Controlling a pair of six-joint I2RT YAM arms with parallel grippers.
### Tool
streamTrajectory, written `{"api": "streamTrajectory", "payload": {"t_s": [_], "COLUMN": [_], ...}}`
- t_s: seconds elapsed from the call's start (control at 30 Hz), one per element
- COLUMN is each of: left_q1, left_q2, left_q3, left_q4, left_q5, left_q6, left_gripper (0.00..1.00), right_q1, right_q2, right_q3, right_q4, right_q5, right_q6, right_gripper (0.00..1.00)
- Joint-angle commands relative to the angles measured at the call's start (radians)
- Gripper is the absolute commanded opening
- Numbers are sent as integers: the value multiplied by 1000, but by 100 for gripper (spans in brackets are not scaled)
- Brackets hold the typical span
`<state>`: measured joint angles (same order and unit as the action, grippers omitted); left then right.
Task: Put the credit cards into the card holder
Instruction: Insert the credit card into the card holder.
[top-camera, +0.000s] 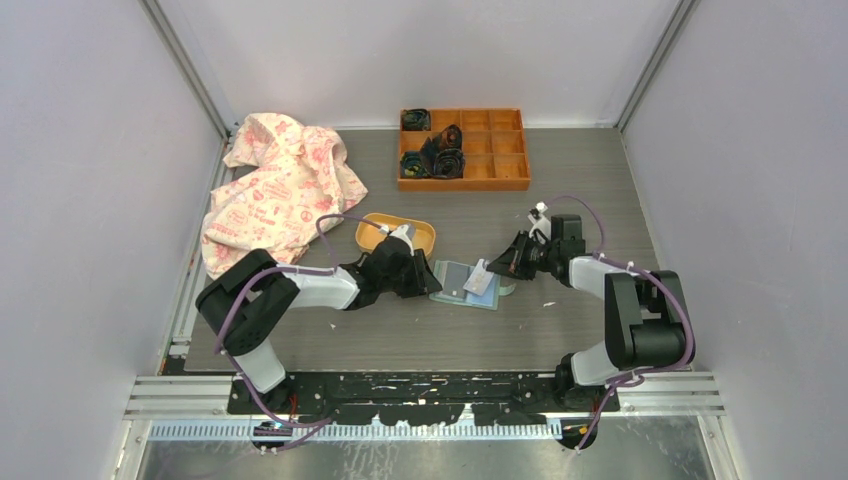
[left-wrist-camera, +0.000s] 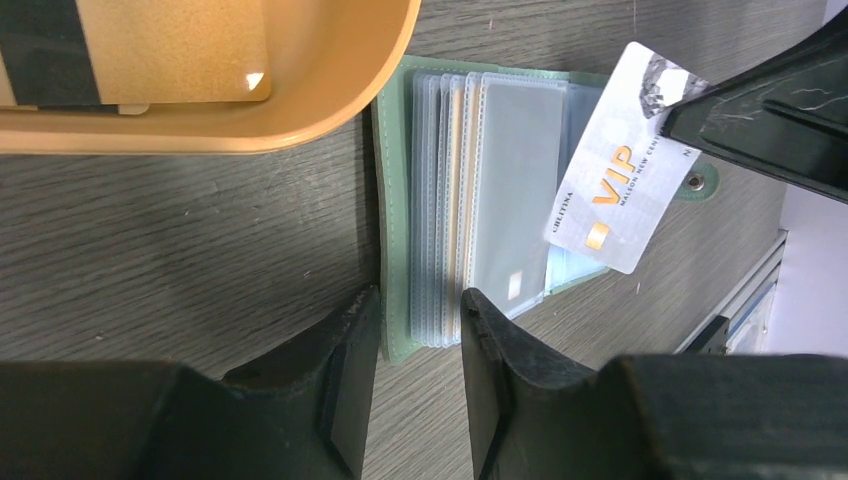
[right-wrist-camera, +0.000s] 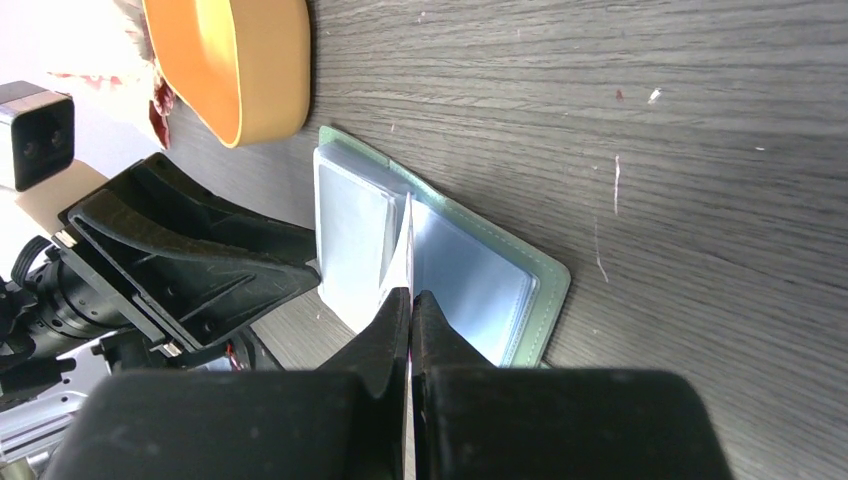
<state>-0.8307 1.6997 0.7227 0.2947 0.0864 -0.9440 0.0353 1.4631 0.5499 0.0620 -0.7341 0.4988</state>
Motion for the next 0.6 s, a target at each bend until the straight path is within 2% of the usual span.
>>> {"api": "streamTrajectory", "payload": {"t_s": [0.0, 0.57], "left_q1": [-7, 5], "left_q2": [61, 60], "left_q3": [-34, -33], "left_q4": [-84, -81], "left_q5": [33, 42], "left_q6": [-2, 0], "left_gripper": [37, 37], "right_q1": [-2, -2], "right_q2": [34, 88], "right_q3": [31, 18], "right_q4": [59, 30], "right_q5": [-29, -122], "right_q6": [-16, 6], "right_gripper": [1, 1]}}
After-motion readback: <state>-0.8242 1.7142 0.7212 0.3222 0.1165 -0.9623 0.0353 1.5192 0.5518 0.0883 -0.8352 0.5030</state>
